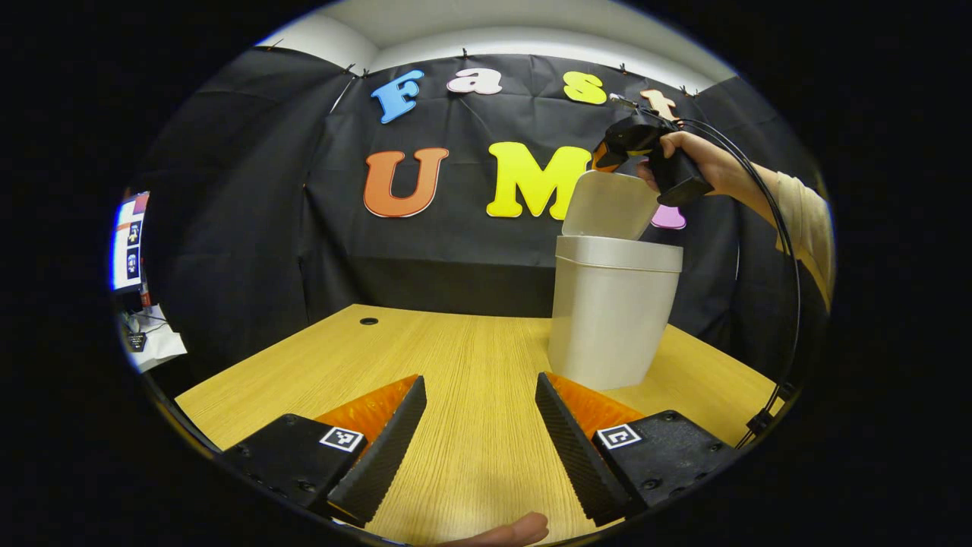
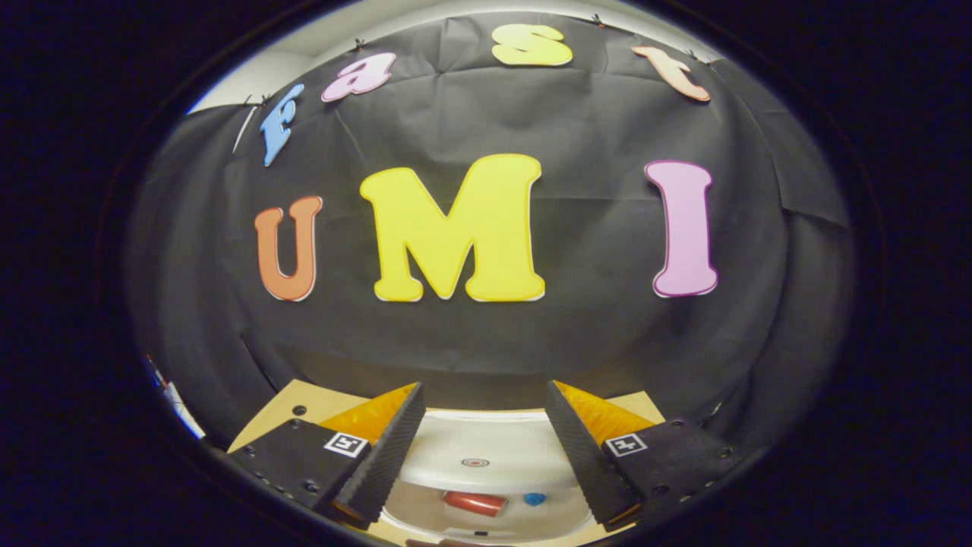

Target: Press the lid of the desktop garbage bin to open it, pick up the crumpled paper on the desktop and throw it into the bin, then pick up the pop can on the desktop and drop it into the bin, and finally close the garbage bin lid.

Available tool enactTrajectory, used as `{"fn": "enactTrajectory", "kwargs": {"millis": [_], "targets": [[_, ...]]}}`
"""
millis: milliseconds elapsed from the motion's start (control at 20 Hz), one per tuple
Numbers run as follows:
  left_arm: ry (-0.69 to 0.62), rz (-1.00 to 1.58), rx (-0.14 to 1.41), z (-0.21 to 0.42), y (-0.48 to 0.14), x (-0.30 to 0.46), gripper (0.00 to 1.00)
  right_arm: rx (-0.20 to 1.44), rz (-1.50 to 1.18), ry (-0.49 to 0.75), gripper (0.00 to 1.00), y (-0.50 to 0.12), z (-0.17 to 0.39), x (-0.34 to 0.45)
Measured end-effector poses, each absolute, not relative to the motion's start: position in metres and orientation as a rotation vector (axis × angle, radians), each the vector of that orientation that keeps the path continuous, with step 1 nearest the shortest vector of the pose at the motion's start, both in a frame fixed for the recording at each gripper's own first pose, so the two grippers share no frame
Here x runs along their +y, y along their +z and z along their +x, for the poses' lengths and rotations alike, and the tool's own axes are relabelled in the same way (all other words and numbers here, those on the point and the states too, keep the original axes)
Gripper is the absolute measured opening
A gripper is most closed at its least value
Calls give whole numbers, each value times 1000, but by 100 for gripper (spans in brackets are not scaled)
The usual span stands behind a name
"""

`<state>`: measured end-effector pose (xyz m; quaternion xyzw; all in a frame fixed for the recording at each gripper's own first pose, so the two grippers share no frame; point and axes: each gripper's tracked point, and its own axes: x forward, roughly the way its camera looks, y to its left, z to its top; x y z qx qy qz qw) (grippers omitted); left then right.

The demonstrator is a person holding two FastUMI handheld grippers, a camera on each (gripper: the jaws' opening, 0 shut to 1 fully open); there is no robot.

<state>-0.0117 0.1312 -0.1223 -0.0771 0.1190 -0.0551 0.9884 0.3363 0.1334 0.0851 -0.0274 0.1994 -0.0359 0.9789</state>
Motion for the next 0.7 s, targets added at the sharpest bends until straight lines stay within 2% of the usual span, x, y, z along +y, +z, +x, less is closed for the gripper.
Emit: {"fn": "enactTrajectory", "kwargs": {"millis": [700], "targets": [[-128,-104,241,-9,-120,108,95,611,-37,-39,97,17,296,117]]}}
